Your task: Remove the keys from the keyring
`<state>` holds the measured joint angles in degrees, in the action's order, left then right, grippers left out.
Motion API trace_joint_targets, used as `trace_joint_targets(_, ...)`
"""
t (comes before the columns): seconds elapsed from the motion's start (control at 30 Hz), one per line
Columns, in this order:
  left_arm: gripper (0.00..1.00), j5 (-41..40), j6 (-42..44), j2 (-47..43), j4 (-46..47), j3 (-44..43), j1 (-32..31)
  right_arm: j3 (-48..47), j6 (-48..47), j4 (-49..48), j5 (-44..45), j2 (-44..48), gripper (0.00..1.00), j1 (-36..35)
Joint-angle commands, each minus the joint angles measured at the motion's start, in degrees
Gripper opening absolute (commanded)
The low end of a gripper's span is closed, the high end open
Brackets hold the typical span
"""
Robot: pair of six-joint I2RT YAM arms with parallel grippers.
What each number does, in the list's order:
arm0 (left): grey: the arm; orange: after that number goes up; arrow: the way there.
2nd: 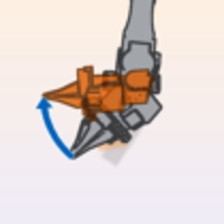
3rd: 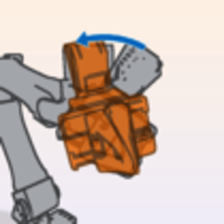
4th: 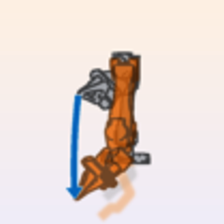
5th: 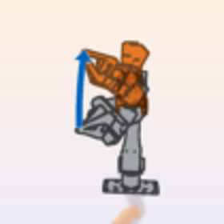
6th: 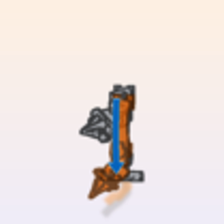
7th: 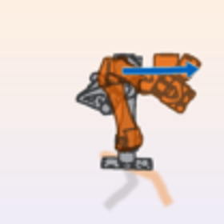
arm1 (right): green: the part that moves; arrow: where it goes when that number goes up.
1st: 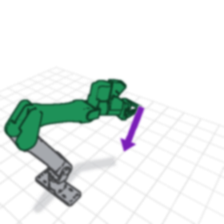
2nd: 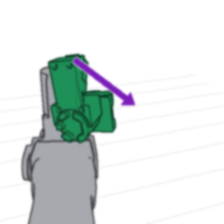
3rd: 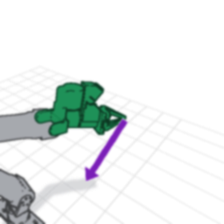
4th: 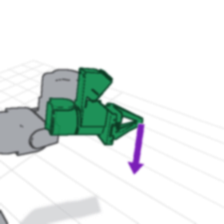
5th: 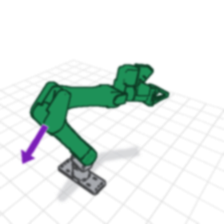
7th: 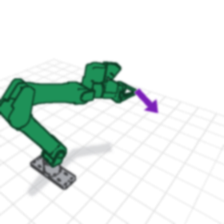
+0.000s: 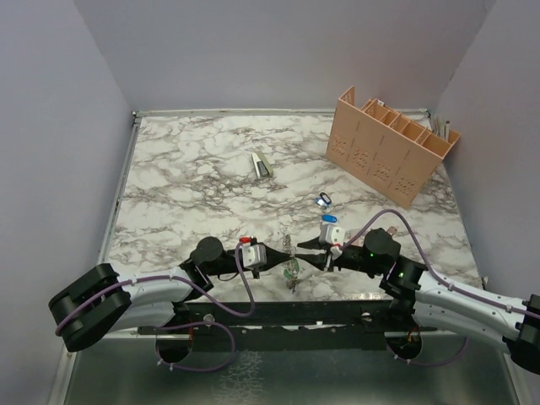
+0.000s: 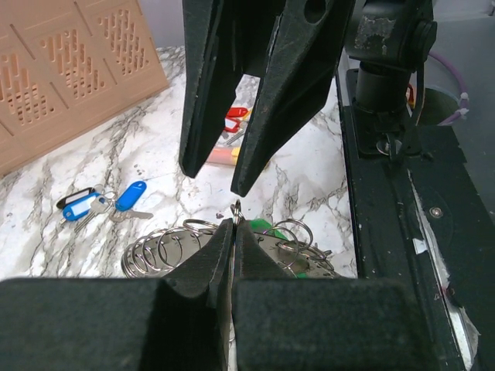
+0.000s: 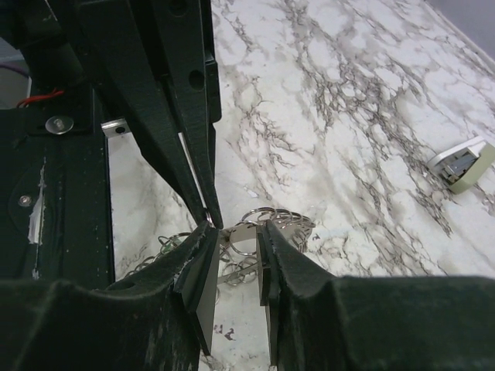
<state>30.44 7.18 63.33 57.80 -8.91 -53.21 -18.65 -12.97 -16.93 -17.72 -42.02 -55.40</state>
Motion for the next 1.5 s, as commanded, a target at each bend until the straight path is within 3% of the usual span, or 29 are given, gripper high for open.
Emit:
trace_joint_targets(0.0,0.0,2.39,-0.63,-1.22,3.82,-1.31,0.12,-0.27,-0.73,-1.71,-4.33,-0.58,0.33,0.06)
trace_joint_targets(0.43,0.0,3.17,-1.48,-2.69,4.9,-0.95,0.12,-0.48,-0.88,-1.54,-5.64,-3.86,0.22,0.05)
trace_joint_targets(0.6,0.0,3.57,-1.8,-2.82,5.22,-0.76,0.12,-0.59,-1.05,-1.63,-6.0,-4.61,0.15,0.06)
trace_joint_targets(0.73,0.0,3.92,-2.07,-2.27,5.31,-1.02,0.12,-0.96,-1.12,-1.03,-6.2,-4.63,0.01,0.04)
trace_joint_targets(0.83,0.0,3.11,-2.08,-1.9,5.34,-0.94,0.06,-2.37,-1.09,1.02,-6.28,-5.0,0.01,0.09)
trace_joint_targets(0.9,0.04,1.51,-1.68,-2.21,5.27,-0.66,0.12,-4.7,-1.17,4.84,-5.86,-5.09,0.01,0.07)
trace_joint_targets(1.03,0.28,-1.96,-0.55,-3.36,4.02,-0.02,0.12,-11.27,-0.33,15.92,-2.36,-5.91,0.01,0.05)
trace_joint_targets(1.13,0.37,-3.85,0.36,-4.65,1.9,0.1,0.12,-17.58,1.48,26.55,0.62,-8.29,0.01,0.07)
trace_joint_targets(1.47,0.44,-7.46,1.36,-6.07,-0.74,0.13,0.11,-42.75,1.16,63.51,4.87,-23.26,0.01,0.05)
